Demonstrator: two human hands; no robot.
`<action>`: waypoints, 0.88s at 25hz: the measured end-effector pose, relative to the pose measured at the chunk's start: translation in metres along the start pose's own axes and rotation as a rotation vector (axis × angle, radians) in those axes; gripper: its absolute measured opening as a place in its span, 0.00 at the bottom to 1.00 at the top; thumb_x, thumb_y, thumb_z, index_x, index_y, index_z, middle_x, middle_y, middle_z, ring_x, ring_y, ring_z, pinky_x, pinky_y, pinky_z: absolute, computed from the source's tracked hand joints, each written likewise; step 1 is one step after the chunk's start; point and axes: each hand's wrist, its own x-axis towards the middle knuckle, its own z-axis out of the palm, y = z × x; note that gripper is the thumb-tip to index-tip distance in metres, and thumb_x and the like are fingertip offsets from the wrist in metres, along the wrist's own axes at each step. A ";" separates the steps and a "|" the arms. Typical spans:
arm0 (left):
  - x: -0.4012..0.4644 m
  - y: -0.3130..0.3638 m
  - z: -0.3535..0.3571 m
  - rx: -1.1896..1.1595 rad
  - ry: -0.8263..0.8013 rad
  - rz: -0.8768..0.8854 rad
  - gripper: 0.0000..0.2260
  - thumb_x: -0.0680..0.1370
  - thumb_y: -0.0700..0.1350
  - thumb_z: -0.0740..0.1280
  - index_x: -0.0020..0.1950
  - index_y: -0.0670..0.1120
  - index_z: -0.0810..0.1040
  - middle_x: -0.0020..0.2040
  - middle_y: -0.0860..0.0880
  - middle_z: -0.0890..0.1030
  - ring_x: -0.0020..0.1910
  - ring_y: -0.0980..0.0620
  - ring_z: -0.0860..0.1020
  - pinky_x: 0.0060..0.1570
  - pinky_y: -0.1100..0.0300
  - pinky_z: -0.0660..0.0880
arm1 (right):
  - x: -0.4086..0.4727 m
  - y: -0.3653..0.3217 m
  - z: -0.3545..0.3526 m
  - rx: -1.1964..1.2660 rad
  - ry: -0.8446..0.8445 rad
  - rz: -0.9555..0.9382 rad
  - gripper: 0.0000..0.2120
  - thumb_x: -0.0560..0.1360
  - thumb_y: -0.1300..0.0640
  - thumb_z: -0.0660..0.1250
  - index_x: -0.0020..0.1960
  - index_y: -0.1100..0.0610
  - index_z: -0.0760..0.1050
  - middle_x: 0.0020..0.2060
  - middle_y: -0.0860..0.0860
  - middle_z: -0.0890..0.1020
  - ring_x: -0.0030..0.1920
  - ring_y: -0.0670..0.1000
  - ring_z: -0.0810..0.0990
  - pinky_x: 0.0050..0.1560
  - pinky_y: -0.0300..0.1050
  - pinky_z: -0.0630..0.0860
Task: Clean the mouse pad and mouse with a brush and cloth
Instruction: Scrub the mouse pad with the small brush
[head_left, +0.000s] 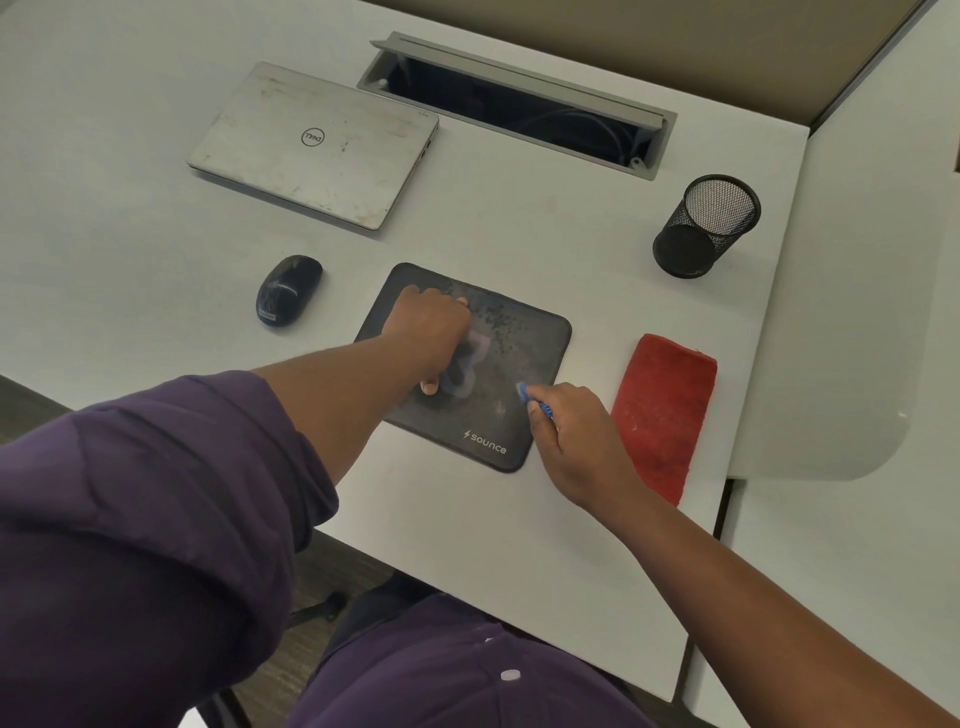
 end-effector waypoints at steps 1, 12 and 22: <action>0.000 0.000 0.000 0.001 -0.001 0.003 0.27 0.64 0.48 0.79 0.61 0.48 0.78 0.46 0.51 0.78 0.52 0.47 0.76 0.45 0.54 0.63 | 0.000 0.001 0.001 0.007 -0.053 0.009 0.11 0.83 0.56 0.59 0.48 0.57 0.79 0.40 0.47 0.82 0.41 0.49 0.75 0.45 0.48 0.69; -0.004 0.000 -0.004 0.024 -0.023 -0.005 0.34 0.59 0.47 0.83 0.63 0.46 0.76 0.39 0.53 0.75 0.44 0.48 0.73 0.44 0.54 0.63 | 0.007 -0.006 0.004 0.269 -0.140 0.319 0.10 0.78 0.58 0.62 0.40 0.54 0.79 0.29 0.46 0.80 0.27 0.41 0.73 0.28 0.36 0.65; -0.001 0.000 -0.004 -0.002 -0.045 -0.012 0.32 0.58 0.48 0.83 0.59 0.46 0.77 0.34 0.53 0.69 0.41 0.49 0.69 0.44 0.54 0.63 | 0.006 -0.009 0.002 0.308 -0.174 0.326 0.09 0.77 0.58 0.63 0.42 0.52 0.80 0.30 0.44 0.80 0.26 0.41 0.72 0.28 0.35 0.65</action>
